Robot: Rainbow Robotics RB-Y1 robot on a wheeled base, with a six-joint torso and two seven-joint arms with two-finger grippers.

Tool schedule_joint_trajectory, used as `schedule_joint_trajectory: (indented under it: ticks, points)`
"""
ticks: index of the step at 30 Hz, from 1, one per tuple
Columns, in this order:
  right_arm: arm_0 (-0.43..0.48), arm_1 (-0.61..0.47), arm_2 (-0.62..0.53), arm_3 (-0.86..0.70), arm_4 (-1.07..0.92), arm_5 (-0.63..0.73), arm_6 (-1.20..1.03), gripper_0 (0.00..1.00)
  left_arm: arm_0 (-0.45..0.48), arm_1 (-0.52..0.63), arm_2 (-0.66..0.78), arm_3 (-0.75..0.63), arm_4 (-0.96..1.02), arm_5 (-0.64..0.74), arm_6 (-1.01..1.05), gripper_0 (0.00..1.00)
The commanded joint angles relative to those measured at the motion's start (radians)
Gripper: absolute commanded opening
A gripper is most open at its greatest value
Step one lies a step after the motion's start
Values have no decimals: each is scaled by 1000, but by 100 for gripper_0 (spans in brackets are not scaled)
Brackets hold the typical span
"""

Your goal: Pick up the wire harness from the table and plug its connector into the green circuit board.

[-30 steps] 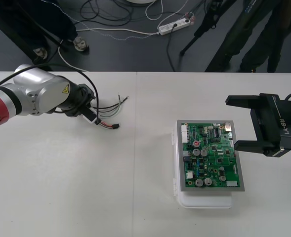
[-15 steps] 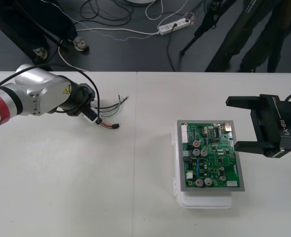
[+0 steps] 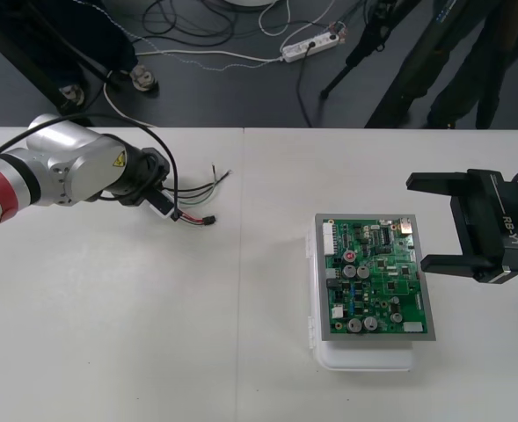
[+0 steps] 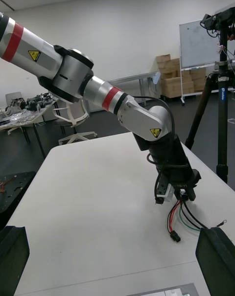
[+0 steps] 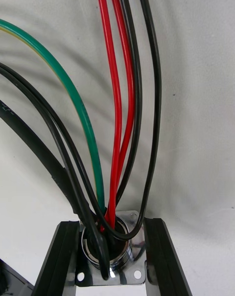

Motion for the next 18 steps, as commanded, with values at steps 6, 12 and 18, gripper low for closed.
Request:
schedule_joint_trajectory:
  ticks: [6, 12, 18]
  points:
    - [17, -44, 6, -23, -21, -3, 55, 100, -60, -9, -20, 0, 4, -12, -7, 0]
    - [18, -46, 8, -23, -30, -3, 55, 100, -66, 8, -17, -10, 29, -39, -3, 0]
    - [17, -44, 8, -23, -30, -3, 55, 100, -66, 35, -12, -49, 47, -65, 0, 0]
